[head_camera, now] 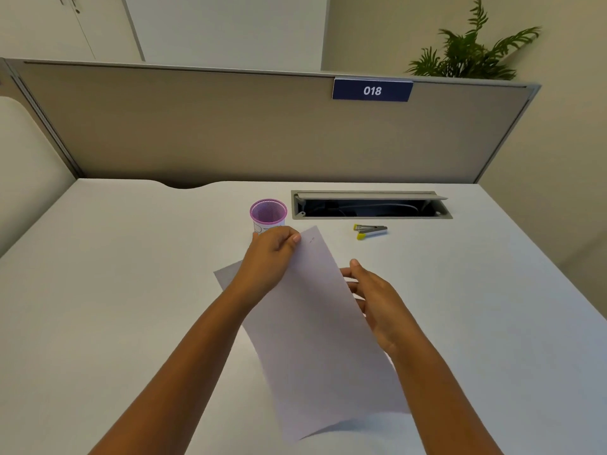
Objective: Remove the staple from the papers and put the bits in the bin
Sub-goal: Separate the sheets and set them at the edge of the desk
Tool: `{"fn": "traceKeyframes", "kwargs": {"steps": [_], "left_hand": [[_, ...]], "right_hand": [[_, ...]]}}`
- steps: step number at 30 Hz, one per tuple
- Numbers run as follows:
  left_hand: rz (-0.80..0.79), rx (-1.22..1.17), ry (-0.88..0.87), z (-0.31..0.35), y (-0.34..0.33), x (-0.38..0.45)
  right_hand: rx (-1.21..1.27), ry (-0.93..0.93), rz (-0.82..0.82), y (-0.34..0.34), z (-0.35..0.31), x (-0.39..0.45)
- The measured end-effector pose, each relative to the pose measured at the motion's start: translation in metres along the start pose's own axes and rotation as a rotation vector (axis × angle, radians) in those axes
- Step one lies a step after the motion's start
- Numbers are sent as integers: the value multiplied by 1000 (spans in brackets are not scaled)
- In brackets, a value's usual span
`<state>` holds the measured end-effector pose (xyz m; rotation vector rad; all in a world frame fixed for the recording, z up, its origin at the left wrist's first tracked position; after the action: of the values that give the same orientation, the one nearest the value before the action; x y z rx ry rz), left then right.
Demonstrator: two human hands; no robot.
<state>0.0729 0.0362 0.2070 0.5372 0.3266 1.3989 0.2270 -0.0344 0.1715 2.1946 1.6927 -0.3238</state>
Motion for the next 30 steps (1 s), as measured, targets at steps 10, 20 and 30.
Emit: {"fn": "traceKeyframes", "kwargs": {"steps": [10, 20, 30], "left_hand": [[312, -372, -257, 3, 52, 11], [322, -585, -356, 9, 47, 10], [381, -782, -312, -25, 49, 9]], "right_hand": [[-451, -352, -85, 71, 59, -8], [529, -537, -366, 45, 93, 1], [461, -321, -314, 43, 83, 1]]}}
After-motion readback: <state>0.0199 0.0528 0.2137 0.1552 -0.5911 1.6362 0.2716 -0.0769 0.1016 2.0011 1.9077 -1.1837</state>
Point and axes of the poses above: each hand's wrist, its own x-axis towards the middle knuckle, its own y-axis out of the back of the hand, z = x × y, the point moved 2 cm from there along x, towards the middle knuckle, and after that the axes turned 4 degrees about z, right-handed, at the moved point
